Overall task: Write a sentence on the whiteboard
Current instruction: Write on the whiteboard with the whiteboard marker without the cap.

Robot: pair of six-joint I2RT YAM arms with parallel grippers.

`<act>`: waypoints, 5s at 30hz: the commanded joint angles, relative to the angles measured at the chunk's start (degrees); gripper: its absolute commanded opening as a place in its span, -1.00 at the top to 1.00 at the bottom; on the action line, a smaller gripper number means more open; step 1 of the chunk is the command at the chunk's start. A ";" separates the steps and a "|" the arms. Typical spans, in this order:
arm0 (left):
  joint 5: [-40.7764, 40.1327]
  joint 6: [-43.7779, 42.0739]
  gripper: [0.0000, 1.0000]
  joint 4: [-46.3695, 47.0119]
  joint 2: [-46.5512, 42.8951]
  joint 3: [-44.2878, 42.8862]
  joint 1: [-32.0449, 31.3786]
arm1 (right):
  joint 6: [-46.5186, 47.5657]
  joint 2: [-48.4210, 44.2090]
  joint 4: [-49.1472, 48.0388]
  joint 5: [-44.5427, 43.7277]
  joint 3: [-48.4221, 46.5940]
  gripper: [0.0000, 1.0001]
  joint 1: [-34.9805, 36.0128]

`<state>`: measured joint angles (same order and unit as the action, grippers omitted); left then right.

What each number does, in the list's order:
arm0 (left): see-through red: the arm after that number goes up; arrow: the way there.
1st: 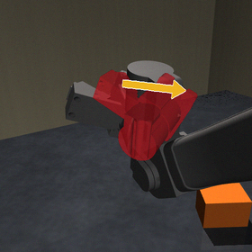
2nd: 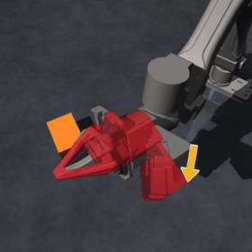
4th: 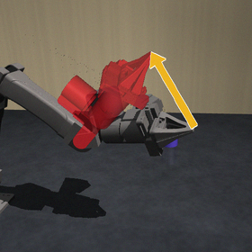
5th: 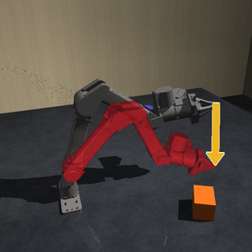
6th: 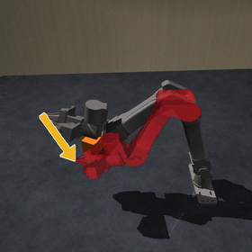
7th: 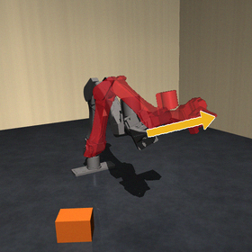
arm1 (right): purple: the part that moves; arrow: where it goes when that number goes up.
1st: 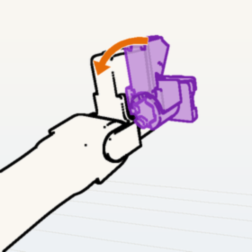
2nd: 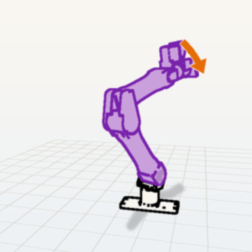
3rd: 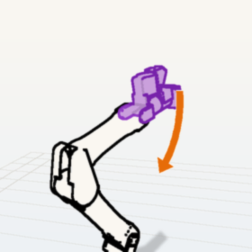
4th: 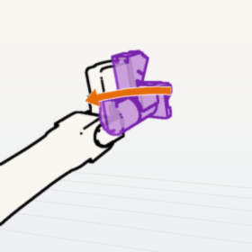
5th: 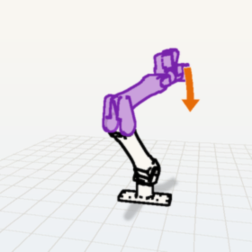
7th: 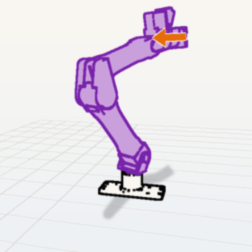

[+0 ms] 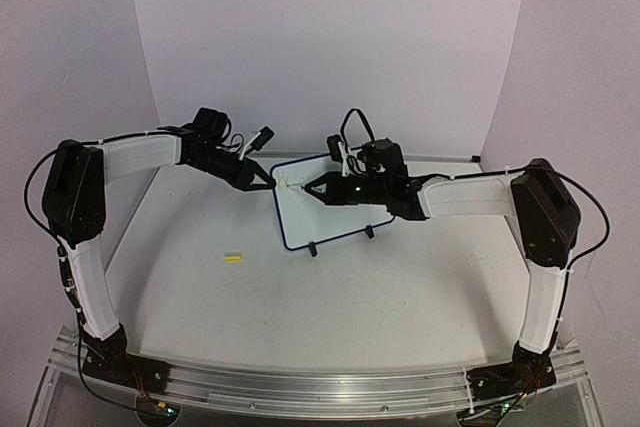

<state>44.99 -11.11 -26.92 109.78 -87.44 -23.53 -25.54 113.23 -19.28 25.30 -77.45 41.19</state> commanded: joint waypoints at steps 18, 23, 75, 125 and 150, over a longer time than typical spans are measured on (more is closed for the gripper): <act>-1.31 -1.93 1.00 -2.97 -0.98 -0.97 -1.77 | -0.82 -2.80 -4.81 -5.62 -0.82 1.00 -0.32; -1.33 -1.94 1.00 -2.97 -0.99 -0.94 -1.78 | -0.90 -3.02 -4.98 -6.44 -0.40 1.00 -0.39; -1.40 -2.03 1.00 -3.12 -1.14 -0.88 -1.88 | -1.50 -5.29 -4.65 -2.64 5.92 1.00 -0.59; -1.66 -2.10 1.00 -3.07 -0.15 -0.88 -1.89 | -0.39 -1.85 -3.99 1.04 0.85 1.00 -4.08; -1.44 -1.99 1.00 -3.07 0.19 -1.11 -1.91 | 1.12 -1.90 -1.55 3.10 4.44 1.00 -4.01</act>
<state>44.56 -11.97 -26.96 109.56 -87.44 -24.21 -25.36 111.70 -21.58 30.13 -74.14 37.53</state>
